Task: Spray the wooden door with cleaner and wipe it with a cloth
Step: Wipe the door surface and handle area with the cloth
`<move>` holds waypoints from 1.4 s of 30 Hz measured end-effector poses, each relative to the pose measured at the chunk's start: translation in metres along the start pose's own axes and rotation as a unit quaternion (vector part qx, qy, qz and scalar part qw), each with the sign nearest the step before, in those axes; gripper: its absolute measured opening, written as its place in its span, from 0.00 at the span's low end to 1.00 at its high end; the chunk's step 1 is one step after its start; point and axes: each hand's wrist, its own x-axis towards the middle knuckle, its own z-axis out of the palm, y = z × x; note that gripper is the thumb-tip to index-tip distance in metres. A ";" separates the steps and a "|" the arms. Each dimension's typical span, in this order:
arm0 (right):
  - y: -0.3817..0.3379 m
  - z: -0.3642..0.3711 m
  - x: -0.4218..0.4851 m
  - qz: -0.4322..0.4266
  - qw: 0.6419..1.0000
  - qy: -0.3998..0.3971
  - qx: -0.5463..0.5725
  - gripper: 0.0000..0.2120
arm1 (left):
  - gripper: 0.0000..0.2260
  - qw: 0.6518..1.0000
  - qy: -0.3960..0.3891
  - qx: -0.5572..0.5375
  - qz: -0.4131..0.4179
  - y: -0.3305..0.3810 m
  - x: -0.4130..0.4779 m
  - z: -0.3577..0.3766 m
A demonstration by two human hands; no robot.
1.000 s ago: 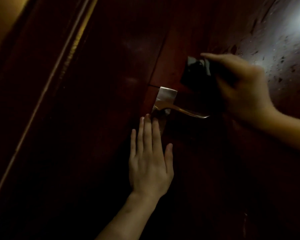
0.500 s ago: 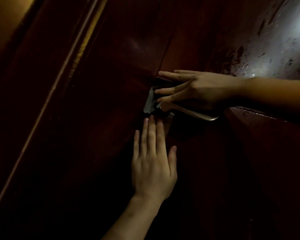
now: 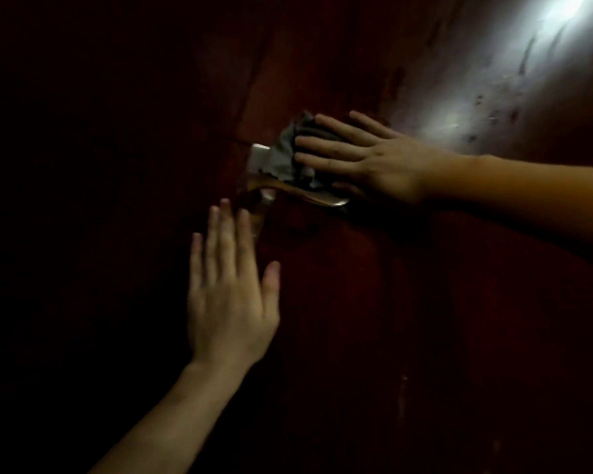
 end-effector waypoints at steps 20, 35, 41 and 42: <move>-0.120 0.080 -0.205 0.109 0.993 -0.014 -0.031 0.31 | 0.26 0.981 -0.068 -0.060 0.169 0.066 -0.078 0.005; -0.287 0.124 -0.327 -0.050 0.994 -0.095 -0.005 0.30 | 0.23 0.971 -0.070 -0.099 0.205 0.128 -0.074 0.006; -0.076 0.082 -0.297 0.314 0.949 0.016 -0.021 0.29 | 0.23 0.969 -0.054 -0.098 0.219 0.166 -0.049 0.014; -0.050 0.072 -0.292 0.375 0.927 0.013 -0.030 0.28 | 0.23 0.970 -0.055 -0.098 0.214 0.170 -0.046 0.015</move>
